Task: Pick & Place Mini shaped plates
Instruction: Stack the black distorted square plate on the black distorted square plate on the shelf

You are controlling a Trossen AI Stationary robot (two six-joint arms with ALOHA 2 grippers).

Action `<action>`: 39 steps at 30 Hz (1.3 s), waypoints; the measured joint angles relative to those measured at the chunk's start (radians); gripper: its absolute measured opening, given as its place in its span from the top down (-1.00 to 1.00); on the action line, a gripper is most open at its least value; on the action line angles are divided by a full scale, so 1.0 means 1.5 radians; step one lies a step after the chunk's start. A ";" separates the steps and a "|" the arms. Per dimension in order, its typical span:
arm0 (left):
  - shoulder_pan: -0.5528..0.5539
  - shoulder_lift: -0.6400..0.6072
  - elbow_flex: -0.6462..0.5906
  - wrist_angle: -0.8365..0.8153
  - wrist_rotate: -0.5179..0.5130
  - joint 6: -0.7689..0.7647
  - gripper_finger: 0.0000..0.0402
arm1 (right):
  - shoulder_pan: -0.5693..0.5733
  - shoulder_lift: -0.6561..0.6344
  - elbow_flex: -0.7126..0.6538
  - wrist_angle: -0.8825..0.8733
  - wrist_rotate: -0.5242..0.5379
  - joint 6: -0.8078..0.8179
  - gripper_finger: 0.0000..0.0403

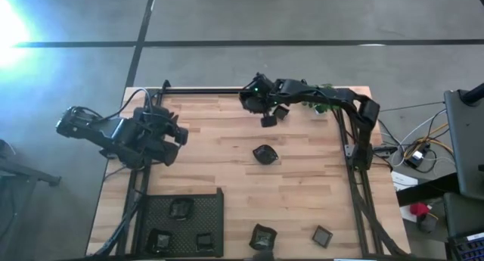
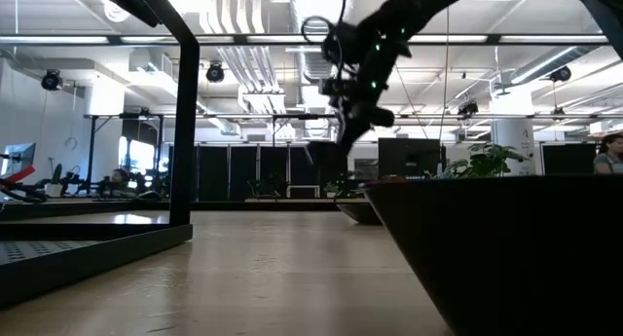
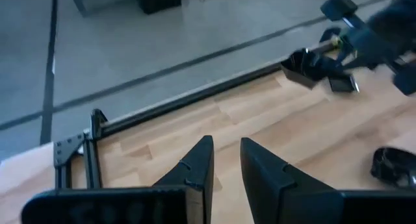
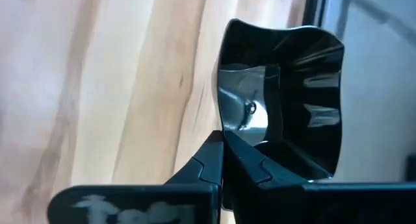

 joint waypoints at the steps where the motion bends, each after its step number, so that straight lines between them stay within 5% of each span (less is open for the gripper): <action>1: 0.001 0.000 0.000 0.000 -0.009 0.000 0.65 | 0.009 -0.004 0.008 0.000 0.005 -0.010 0.96; 14: 0.113 -0.003 0.000 0.159 0.044 0.086 0.65 | 0.083 -0.012 0.105 0.005 0.050 -0.083 0.96; 21: 0.279 -0.001 0.000 0.347 0.222 0.243 0.65 | 0.101 -0.012 0.131 0.005 0.045 -0.114 0.96; 27: 0.419 0.006 0.000 0.508 0.442 0.408 0.65 | 0.112 -0.012 0.131 0.001 0.040 -0.114 0.96; 39: 0.537 0.093 0.000 0.541 0.647 0.535 0.65 | 0.118 -0.012 0.131 0.003 -0.040 -0.117 0.96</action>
